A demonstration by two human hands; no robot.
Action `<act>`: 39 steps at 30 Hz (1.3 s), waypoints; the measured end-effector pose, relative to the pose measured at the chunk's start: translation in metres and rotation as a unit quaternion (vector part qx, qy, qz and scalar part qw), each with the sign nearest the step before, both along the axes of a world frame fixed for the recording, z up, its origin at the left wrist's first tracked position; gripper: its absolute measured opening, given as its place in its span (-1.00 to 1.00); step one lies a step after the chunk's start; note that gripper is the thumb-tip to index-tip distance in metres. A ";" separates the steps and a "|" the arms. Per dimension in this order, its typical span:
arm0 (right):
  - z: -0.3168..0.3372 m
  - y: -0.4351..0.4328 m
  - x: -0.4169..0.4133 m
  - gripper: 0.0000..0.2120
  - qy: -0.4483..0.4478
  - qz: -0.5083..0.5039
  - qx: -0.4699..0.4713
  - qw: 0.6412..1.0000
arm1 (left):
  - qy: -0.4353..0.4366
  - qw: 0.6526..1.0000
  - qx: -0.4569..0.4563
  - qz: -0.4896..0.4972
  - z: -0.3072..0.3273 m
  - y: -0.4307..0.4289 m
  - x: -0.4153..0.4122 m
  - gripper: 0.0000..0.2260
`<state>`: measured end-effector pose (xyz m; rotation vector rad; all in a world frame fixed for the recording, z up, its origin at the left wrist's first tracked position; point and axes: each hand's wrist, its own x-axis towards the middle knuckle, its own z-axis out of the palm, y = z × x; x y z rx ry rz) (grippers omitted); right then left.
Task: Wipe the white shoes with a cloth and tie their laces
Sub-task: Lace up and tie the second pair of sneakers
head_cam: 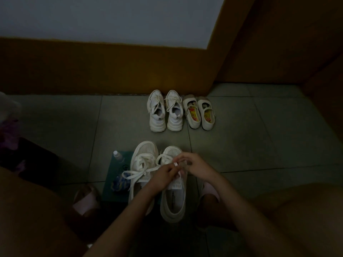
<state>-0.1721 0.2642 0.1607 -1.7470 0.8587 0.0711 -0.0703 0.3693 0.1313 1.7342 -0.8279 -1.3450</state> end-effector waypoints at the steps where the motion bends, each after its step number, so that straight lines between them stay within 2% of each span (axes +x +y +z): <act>1: 0.001 0.001 0.000 -0.75 0.000 0.006 0.000 1.000 | 0.002 1.000 0.003 0.005 0.000 0.000 0.000 -0.70; 3: 0.002 0.000 0.000 -0.75 0.008 0.020 -0.020 1.000 | -0.013 1.000 0.012 0.010 0.001 0.001 0.002 -0.68; 6: -0.003 -0.008 -0.009 -0.80 0.059 0.045 -0.109 0.991 | -0.005 1.000 0.015 0.024 -0.001 0.002 0.007 -0.67; 9: -0.001 -0.015 -0.016 -0.91 0.091 0.037 -0.158 0.983 | -0.009 0.998 0.020 0.056 -0.003 0.005 0.010 -0.75; 13: 0.013 -0.013 -0.022 -0.94 0.080 0.072 -0.128 0.986 | 0.047 0.995 0.029 0.086 0.000 0.008 0.009 -0.86; 17: 0.012 -0.004 -0.025 -0.87 0.086 0.135 0.007 0.987 | 0.085 0.991 0.040 0.100 0.001 0.008 0.006 -0.85; 20: 0.007 -0.003 -0.025 -0.84 0.114 0.188 0.014 0.975 | 0.091 0.989 0.033 0.110 -0.001 0.009 0.005 -0.89; 22: 0.003 -0.004 -0.025 -0.81 0.142 0.162 -0.017 0.976 | 0.060 0.994 0.019 0.092 -0.001 0.009 0.005 -0.91; 25: -0.001 -0.009 -0.026 -0.78 0.158 0.058 -0.060 0.984 | -0.068 0.996 -0.014 0.054 -0.001 0.007 0.003 -0.88; 27: -0.004 -0.008 -0.021 -0.83 0.120 0.002 -0.049 0.992 | -0.133 0.990 -0.028 0.045 -0.001 0.007 0.000 -0.89; 29: -0.006 -0.003 -0.015 -0.85 0.076 -0.033 -0.017 0.996 | -0.163 0.984 -0.028 0.059 -0.001 0.007 -0.003 -0.91; 33: -0.018 0.007 -0.010 -0.75 0.057 -0.025 0.024 0.998 | -0.137 0.983 -0.046 0.113 -0.004 0.008 -0.009 -0.83; 39: -0.021 0.005 -0.013 -0.78 0.026 -0.027 0.095 0.995 | -0.043 0.979 -0.071 0.187 -0.007 0.014 -0.011 -0.70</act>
